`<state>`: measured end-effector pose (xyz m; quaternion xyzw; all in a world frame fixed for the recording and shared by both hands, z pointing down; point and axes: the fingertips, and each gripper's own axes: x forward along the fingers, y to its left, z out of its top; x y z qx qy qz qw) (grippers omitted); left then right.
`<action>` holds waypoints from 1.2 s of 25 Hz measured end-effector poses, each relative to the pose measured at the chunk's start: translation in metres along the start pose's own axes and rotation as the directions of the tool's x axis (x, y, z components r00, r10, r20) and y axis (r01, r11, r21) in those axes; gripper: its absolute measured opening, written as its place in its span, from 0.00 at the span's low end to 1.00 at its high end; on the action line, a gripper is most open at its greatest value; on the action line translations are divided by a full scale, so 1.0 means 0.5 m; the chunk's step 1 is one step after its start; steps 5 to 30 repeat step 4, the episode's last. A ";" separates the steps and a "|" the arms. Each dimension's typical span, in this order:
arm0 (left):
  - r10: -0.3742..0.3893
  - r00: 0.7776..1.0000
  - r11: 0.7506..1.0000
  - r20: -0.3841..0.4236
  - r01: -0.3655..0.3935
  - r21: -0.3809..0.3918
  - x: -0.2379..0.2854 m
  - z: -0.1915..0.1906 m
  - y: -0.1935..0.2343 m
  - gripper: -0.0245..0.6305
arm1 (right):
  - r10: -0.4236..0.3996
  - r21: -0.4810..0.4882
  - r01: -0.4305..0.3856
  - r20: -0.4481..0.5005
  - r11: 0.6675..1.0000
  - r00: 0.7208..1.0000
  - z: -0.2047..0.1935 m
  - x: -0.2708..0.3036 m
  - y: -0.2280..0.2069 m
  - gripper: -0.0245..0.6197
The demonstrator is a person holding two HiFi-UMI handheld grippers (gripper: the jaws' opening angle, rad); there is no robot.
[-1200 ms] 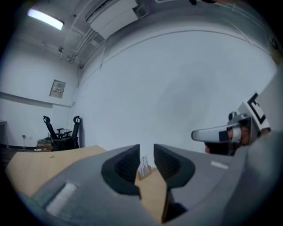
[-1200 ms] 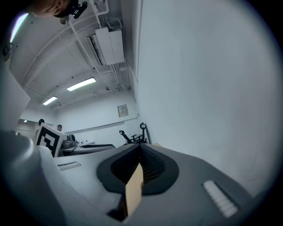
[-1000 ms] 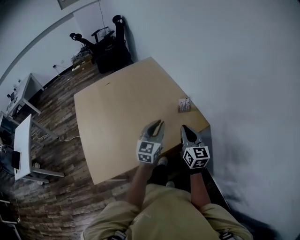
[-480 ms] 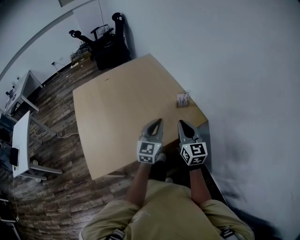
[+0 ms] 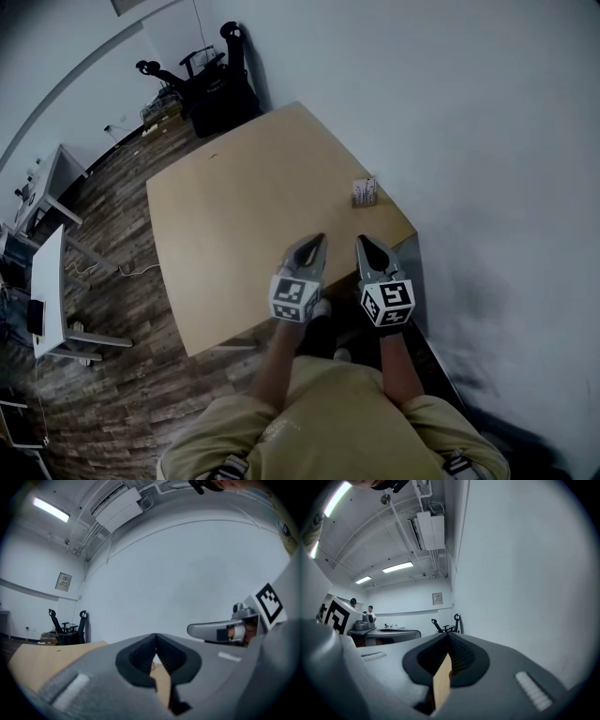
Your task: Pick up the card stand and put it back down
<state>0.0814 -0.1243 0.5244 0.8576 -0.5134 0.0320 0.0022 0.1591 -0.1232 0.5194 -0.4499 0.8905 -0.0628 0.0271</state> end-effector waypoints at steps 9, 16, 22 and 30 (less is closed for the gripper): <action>0.032 0.999 0.999 -0.005 -0.032 0.005 0.019 0.002 0.004 0.04 | -0.004 0.002 0.004 0.002 1.000 1.000 0.003 0.001 -0.019 0.05; 0.032 0.999 0.999 -0.005 -0.032 0.005 0.019 0.002 0.004 0.04 | -0.004 0.002 0.004 0.002 1.000 1.000 0.003 0.001 -0.019 0.05; 0.032 0.999 0.999 -0.005 -0.032 0.005 0.019 0.002 0.004 0.04 | -0.004 0.002 0.004 0.002 1.000 1.000 0.003 0.001 -0.019 0.05; 0.032 0.999 0.999 -0.005 -0.032 0.005 0.019 0.002 0.004 0.04 | -0.004 0.002 0.004 0.002 1.000 1.000 0.003 0.001 -0.019 0.05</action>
